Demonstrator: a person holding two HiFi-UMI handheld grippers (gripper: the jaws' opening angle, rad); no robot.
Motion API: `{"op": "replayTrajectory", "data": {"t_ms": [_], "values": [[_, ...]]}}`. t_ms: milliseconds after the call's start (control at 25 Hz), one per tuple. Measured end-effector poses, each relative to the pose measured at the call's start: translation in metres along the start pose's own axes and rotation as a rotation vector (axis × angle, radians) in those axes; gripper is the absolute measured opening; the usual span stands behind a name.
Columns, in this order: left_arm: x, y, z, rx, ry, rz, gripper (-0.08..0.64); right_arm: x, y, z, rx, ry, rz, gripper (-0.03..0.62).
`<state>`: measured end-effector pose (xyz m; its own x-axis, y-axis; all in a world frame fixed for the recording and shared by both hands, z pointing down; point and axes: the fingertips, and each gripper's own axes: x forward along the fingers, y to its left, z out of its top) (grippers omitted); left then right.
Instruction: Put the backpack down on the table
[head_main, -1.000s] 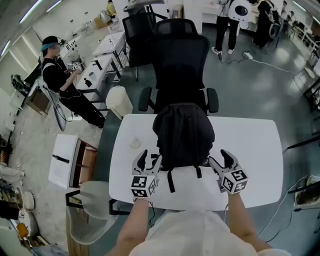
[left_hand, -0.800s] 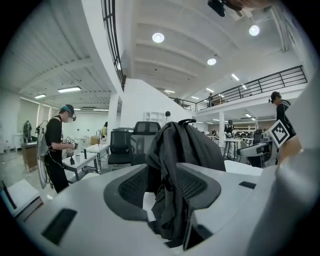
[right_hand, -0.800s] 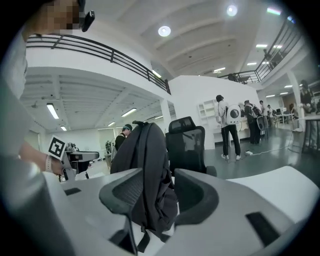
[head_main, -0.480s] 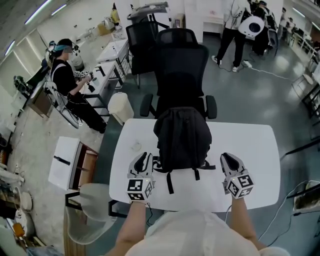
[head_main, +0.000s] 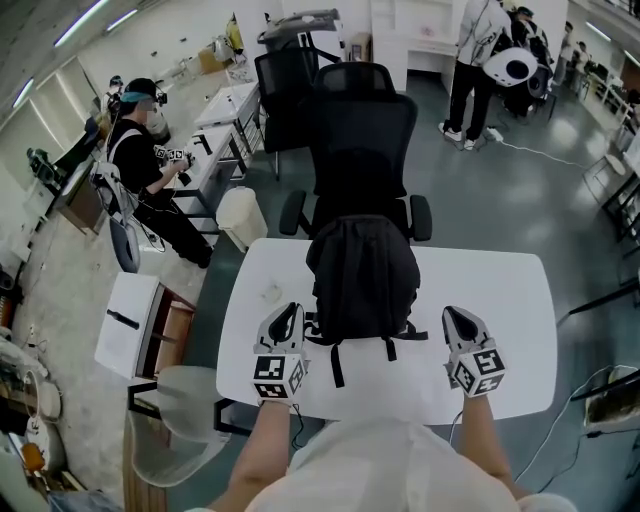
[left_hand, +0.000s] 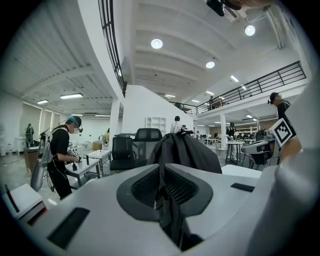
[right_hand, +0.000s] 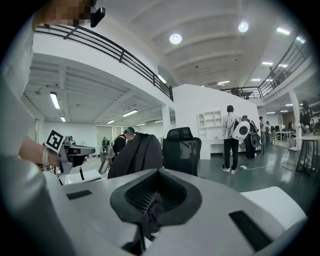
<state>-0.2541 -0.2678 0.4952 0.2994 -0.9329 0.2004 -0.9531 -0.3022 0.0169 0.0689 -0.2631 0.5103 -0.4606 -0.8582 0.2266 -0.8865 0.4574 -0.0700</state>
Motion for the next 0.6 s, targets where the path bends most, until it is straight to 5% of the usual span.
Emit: {"op": "replayTrajectory", "data": {"t_ms": [600], "values": [[0.0026,-0.0044,0.0027,0.012,-0.003,-0.011,0.049,-0.0004,-0.006,0.0041,-0.012,0.007,-0.021,0.017]]}}
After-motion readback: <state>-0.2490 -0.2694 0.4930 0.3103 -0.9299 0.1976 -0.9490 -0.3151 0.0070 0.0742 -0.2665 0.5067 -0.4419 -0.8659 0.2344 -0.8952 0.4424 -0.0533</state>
